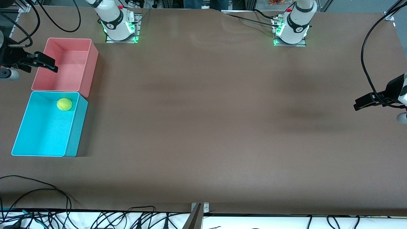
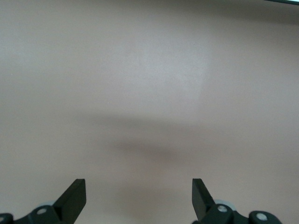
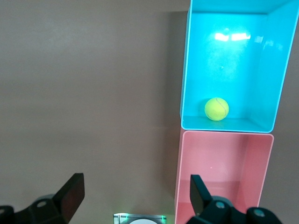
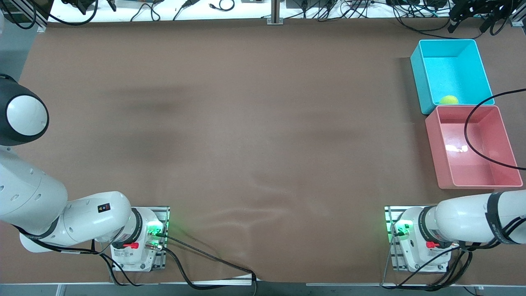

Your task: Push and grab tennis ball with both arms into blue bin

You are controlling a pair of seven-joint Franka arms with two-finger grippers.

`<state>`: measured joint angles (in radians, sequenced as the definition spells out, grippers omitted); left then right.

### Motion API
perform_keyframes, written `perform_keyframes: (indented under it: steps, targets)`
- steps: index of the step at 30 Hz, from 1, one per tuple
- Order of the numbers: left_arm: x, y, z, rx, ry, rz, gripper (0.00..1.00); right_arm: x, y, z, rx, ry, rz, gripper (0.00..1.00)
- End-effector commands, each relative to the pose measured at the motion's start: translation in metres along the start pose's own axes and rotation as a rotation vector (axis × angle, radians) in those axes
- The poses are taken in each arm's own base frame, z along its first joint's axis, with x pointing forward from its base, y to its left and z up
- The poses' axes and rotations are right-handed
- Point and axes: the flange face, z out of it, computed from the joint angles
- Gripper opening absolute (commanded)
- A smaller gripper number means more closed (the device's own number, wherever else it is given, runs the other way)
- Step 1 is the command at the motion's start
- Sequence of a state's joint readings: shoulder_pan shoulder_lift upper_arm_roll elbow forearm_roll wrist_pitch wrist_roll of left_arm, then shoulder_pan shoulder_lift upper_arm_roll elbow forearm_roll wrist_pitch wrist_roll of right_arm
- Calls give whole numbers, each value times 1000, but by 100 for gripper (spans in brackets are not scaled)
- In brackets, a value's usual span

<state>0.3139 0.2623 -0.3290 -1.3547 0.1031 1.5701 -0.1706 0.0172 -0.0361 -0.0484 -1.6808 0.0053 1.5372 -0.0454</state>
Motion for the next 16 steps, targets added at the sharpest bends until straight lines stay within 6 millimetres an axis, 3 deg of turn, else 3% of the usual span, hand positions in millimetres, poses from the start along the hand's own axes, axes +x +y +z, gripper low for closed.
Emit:
perform_keyframes:
  steps: [1,16]
  targets:
    - [-3,0,-7,-5,-2,15,100,1,-9,-7,-10,1,-16,100]
    - [-3,0,-7,-5,-2,15,100,-1,-14,-10,-16,6,-20,100]
